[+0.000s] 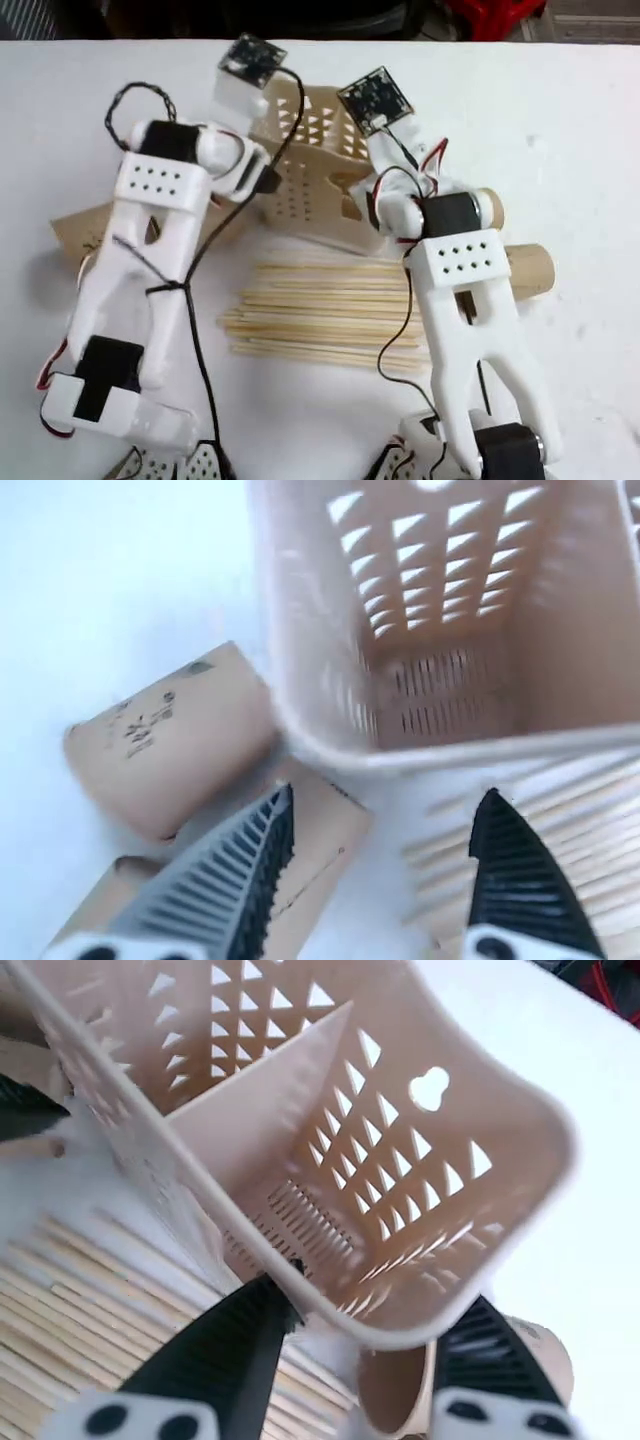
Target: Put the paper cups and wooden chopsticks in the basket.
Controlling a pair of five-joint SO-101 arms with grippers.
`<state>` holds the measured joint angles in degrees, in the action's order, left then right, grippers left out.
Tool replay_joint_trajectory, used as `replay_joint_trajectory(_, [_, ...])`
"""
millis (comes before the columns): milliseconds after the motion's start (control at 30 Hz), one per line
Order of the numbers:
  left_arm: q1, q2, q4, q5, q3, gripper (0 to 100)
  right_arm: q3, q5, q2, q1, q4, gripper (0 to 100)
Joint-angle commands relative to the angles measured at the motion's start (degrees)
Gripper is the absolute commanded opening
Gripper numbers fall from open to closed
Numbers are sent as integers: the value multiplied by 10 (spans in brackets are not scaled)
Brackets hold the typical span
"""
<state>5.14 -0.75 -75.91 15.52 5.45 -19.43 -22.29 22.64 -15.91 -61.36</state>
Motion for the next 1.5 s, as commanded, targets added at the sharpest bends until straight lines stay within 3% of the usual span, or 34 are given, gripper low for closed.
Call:
replay_joint_trajectory(0, [-14, 32, -72, -4, 87, 282, 4, -8, 19, 4, 8, 190])
replay_joint_trajectory(133, [-29, 33, -108, -5, 157, 282, -58, -8, 18, 15, 63, 250])
replay_joint_trajectory(333, [-44, 28, -142, -9, 287, 282, -127, -4, 20, 15, 138, 257])
replay_joint_trajectory(667, [-9, -73, -14, -53, 231, 282, -137, -3, 23, 12, 150, 255])
replay_joint_trajectory(1000, [-8, -233, -4, -58, 323, 157, -137, -3, 23, 12, 150, 255])
replay_joint_trajectory(1200, [-12, -251, -4, -154, 355, 77, -135, 21, 24, 15, 147, 255])
replay_joint_trajectory(1467, [-8, -253, -4, -243, 356, 72, -142, 38, 95, 12, 139, 255])
